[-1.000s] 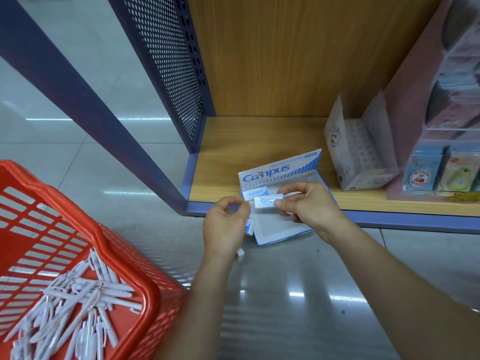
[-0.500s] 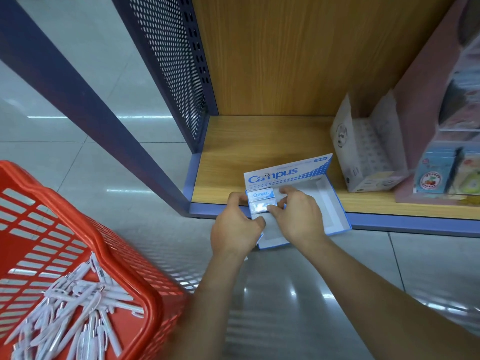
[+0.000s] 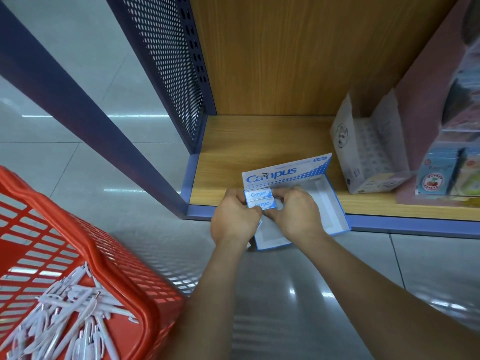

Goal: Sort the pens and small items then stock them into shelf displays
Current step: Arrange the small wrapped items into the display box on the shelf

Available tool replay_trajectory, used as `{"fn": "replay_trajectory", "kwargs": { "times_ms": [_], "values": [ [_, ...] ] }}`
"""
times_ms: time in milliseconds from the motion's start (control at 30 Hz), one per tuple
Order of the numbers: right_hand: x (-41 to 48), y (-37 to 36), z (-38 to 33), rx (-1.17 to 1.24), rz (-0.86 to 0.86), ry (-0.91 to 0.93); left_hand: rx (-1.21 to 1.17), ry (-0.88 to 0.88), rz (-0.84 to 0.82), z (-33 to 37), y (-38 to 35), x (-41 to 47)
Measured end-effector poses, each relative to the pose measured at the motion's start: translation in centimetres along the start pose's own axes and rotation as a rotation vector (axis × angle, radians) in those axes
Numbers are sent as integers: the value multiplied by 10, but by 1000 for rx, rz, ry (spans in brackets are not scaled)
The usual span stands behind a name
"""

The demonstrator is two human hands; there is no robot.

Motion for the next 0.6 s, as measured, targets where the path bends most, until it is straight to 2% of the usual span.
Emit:
{"fn": "replay_trajectory", "kwargs": {
  "times_ms": [200, 400, 500, 600],
  "values": [
    [-2, 2, 0, -3, 10, -12, -72, 55, -21, -1, 1, 2],
    [-2, -3, -1, -69, 56, -103, -181, 76, -62, -2, 1, -6],
    [-4, -3, -1, 2, 17, -89, -210, 69, -58, -1, 4, -9],
    [-6, 11, 4, 78, 0, -167, -251, 73, -22, -2, 10, -11]
  ]
}}
Point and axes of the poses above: each hand's wrist, its own x-axis towards the middle knuckle, its own y-axis out of the back of the hand, z = x × y, the point moved 5 cm from there along x, towards the middle knuckle, and after that the axes turned 4 degrees about -z, right-handed, at the moved point
